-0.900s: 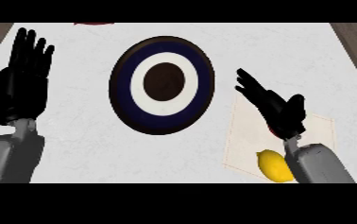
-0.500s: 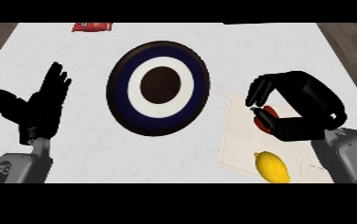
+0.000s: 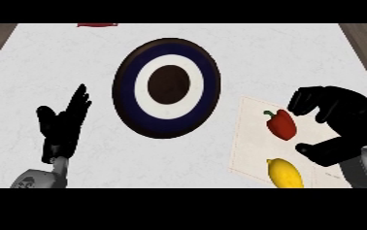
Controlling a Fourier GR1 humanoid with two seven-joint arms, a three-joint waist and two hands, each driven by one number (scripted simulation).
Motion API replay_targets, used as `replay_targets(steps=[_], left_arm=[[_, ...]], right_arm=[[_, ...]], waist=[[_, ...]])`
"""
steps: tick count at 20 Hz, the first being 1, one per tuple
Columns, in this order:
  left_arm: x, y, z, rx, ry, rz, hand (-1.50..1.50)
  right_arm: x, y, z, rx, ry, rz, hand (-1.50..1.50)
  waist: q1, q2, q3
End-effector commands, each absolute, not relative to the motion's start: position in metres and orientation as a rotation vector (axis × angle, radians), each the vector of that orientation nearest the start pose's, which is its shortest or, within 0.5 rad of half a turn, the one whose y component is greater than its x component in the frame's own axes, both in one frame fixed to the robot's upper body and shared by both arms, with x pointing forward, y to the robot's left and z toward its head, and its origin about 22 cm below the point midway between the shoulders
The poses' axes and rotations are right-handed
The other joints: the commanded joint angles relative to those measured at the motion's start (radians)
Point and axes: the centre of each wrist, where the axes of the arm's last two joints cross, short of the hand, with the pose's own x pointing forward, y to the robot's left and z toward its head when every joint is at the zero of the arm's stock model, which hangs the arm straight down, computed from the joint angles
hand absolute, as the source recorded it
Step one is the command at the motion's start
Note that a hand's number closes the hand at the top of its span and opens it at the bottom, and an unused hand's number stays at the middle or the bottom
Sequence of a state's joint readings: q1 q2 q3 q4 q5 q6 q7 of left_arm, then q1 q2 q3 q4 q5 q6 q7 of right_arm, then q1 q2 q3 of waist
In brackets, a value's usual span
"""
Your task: Pick the bell pepper from the placemat and place it in the plate
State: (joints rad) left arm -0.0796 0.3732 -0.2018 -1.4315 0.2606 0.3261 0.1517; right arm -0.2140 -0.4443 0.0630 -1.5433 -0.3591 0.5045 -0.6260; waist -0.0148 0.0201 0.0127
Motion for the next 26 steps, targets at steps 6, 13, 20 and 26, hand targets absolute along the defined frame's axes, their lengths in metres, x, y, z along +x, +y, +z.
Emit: replay_targets(steps=[6, 13, 20, 26], left_arm=[[0.250, 0.257, -0.012, 0.223, -1.293, -0.033, 0.00], [0.259, 0.250, 0.004, 0.252, -1.311, -0.027, 0.00], [0.255, 0.240, -0.005, 0.234, -1.286, -0.043, 0.00], [0.262, 0.259, -0.005, 0.239, -1.299, -0.023, 0.00]], right_arm=[[0.284, -0.357, 0.077, 0.585, -2.301, 0.898, -1.50], [0.280, -0.398, 0.093, 0.169, -2.323, 1.290, -1.50], [0.294, -0.397, 0.098, 0.043, -2.059, 1.605, -1.50], [0.294, -0.391, 0.080, 0.030, -1.947, 1.733, -1.50]], waist=[[0.033, -0.006, -0.004], [0.030, -0.014, -0.008], [0.037, -0.014, -0.011], [0.023, -0.017, -0.012]])
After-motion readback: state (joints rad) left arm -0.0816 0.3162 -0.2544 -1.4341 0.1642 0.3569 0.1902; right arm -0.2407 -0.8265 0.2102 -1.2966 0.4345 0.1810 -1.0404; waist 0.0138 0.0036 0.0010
